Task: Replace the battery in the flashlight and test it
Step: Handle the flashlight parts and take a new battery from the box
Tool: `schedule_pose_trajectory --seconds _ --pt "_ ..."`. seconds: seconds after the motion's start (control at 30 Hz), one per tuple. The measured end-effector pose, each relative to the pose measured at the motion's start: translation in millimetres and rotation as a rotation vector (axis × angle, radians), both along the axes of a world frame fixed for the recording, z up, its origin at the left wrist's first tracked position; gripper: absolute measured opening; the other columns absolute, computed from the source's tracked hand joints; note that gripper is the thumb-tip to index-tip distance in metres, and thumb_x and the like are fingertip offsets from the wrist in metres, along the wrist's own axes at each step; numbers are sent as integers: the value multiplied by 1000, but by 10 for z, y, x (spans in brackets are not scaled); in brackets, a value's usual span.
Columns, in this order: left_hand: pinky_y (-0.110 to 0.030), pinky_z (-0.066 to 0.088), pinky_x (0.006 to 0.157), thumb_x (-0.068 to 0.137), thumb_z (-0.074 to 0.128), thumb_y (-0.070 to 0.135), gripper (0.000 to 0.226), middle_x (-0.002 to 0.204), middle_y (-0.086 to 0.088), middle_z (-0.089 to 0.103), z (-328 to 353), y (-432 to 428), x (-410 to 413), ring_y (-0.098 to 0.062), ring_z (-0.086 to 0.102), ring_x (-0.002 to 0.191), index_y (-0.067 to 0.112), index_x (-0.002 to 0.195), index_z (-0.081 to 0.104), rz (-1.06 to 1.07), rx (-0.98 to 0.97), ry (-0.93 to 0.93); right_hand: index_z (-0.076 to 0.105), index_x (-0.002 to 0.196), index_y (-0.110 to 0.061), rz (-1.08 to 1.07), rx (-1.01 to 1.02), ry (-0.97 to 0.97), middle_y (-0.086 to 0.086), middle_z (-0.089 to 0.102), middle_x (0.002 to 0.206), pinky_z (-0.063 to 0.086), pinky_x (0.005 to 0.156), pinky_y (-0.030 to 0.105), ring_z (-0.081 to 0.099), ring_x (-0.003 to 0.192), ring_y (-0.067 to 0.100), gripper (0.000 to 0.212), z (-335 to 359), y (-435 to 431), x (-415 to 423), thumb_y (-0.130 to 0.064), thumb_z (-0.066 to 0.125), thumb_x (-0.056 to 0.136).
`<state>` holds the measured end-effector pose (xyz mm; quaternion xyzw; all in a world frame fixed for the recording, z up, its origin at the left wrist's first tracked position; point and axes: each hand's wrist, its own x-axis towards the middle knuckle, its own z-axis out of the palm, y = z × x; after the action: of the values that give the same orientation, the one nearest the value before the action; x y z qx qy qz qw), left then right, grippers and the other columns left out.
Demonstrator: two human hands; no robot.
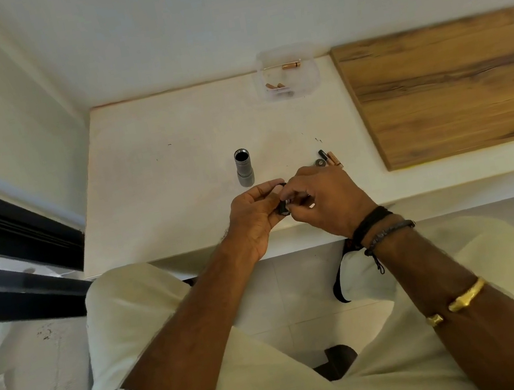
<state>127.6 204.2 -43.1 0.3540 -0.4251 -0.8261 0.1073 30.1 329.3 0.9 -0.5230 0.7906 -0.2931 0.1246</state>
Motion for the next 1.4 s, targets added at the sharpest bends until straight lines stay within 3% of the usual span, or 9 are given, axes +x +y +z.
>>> schedule_pose_trajectory --seconds 0.33,0.53,0.8,1.0,1.13,1.27,1.4 --pt "-35 61 73 92 63 1 21 107 -21 73 4 -31 -54 -32 73 90 -3 111 69 20 27 -33 77 100 -8 31 -57 97 9 69 100 60 68 42 66 78 26 15 -2 20 38 -7 69 88" --pt "-36 62 77 93 63 3 23 108 -21 72 4 -25 -21 -31 73 89 -3 114 69 -18 -31 -70 78 99 -8 145 -37 84 9 70 96 58 72 42 66 80 24 14 2 31 -12 -5 67 91" --pt "-35 62 73 93 62 2 22 107 -21 72 27 -15 -51 -33 73 91 -3 114 69 -11 -57 -79 79 96 -11 103 -81 103 6 69 100 58 66 41 66 79 23 16 -76 45 -9 -4 68 87" --pt "-33 61 71 91 66 4 13 96 -19 74 11 58 -35 -28 73 79 2 103 72 -36 -53 -53 79 88 -8 52 -125 105 10 72 92 60 73 36 68 79 24 14 -94 25 -91 3 72 83" --pt "-34 61 76 94 61 2 17 97 -16 74 -4 32 -31 -26 74 85 1 109 69 -6 5 -17 80 96 -12 -85 -147 -93 5 75 94 59 77 29 69 82 19 20 -117 37 -102 1 72 83" --pt "-34 61 77 96 57 2 17 101 -15 74 -25 26 -27 -27 73 92 5 109 69 11 20 44 74 99 -10 -425 -144 -552 8 73 92 65 67 37 76 69 22 12 -183 17 -74 -6 70 88" --pt "-37 60 82 96 57 0 19 107 -13 74 -68 65 -25 -29 70 99 6 108 70 5 -62 54 69 101 -10 -554 -108 -915 12 71 88 63 63 36 72 68 20 13 -205 -15 -20 -10 74 89"
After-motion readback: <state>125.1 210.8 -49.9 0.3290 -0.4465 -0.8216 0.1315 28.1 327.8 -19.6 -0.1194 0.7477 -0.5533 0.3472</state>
